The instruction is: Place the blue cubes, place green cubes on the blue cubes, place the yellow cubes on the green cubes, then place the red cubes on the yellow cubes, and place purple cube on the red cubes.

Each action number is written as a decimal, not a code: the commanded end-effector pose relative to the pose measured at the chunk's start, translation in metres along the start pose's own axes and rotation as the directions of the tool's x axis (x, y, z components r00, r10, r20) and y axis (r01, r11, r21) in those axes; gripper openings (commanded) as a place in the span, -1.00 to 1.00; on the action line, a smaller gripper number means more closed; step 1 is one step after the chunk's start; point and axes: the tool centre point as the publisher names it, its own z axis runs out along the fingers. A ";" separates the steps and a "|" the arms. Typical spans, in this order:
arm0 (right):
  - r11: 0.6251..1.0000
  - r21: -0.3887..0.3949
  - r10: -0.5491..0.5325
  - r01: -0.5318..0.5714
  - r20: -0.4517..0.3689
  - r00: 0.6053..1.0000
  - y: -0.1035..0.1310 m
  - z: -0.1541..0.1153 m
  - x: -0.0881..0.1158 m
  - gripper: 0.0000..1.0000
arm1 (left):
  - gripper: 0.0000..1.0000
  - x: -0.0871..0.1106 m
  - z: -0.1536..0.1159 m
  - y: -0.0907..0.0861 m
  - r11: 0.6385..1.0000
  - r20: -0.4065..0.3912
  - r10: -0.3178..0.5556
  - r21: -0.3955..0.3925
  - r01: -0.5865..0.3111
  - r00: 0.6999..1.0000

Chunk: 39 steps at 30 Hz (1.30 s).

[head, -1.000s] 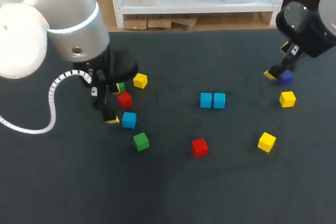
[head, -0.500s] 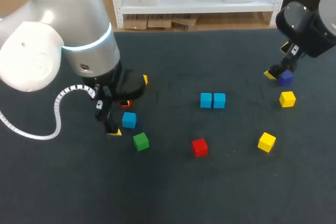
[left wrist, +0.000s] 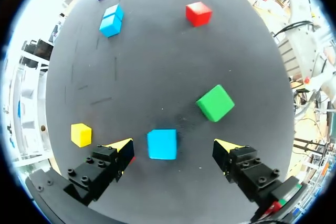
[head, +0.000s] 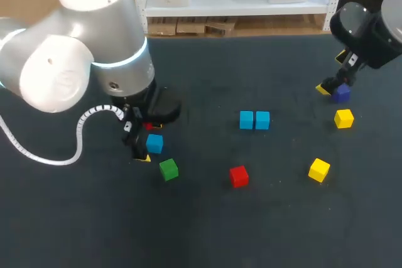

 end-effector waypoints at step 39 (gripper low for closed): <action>1.000 0.003 0.001 -0.001 0.001 1.000 0.000 0.000 0.000 1.00 | -1.00 0.005 0.007 0.031 0.997 -0.001 -0.008 0.075 0.008 1.000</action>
